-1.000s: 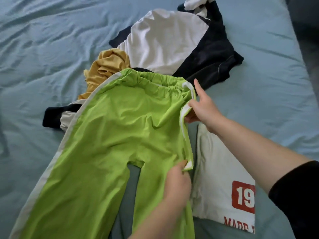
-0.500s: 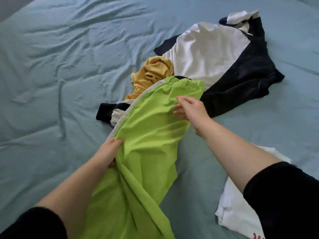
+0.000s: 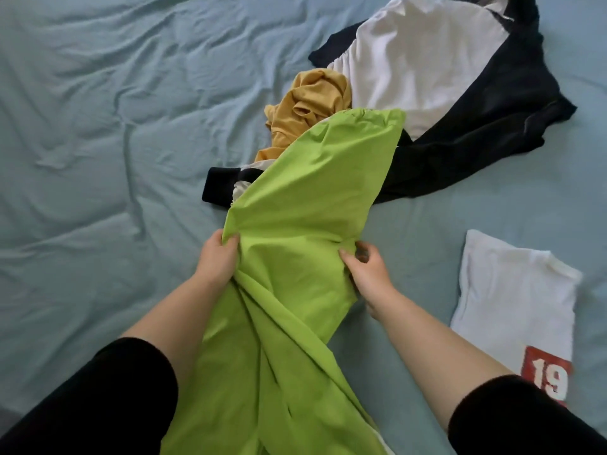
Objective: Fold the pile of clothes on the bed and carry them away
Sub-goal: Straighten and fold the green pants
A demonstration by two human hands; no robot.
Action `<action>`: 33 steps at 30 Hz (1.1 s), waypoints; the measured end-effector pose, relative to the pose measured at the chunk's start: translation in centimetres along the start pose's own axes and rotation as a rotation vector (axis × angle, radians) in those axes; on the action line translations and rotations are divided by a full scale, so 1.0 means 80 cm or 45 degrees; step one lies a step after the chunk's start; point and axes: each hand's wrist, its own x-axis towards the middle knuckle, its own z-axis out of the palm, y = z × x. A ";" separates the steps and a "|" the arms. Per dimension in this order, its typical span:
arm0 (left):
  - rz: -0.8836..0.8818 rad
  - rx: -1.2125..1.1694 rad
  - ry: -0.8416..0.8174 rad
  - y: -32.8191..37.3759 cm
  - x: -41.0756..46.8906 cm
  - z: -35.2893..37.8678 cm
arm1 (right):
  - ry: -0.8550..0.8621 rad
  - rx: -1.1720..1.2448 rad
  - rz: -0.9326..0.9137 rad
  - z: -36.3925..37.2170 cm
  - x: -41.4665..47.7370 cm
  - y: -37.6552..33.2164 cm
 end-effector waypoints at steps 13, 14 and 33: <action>-0.355 -0.057 -0.230 -0.067 -0.224 0.057 | -0.115 -0.664 0.033 0.026 -0.211 0.120; -0.365 -0.173 -0.297 -0.068 -0.235 0.059 | -0.117 -0.674 -0.012 0.037 -0.225 0.117; -0.292 0.149 -0.442 -0.204 -0.178 -0.118 | -0.428 -0.382 0.178 0.115 -0.351 0.235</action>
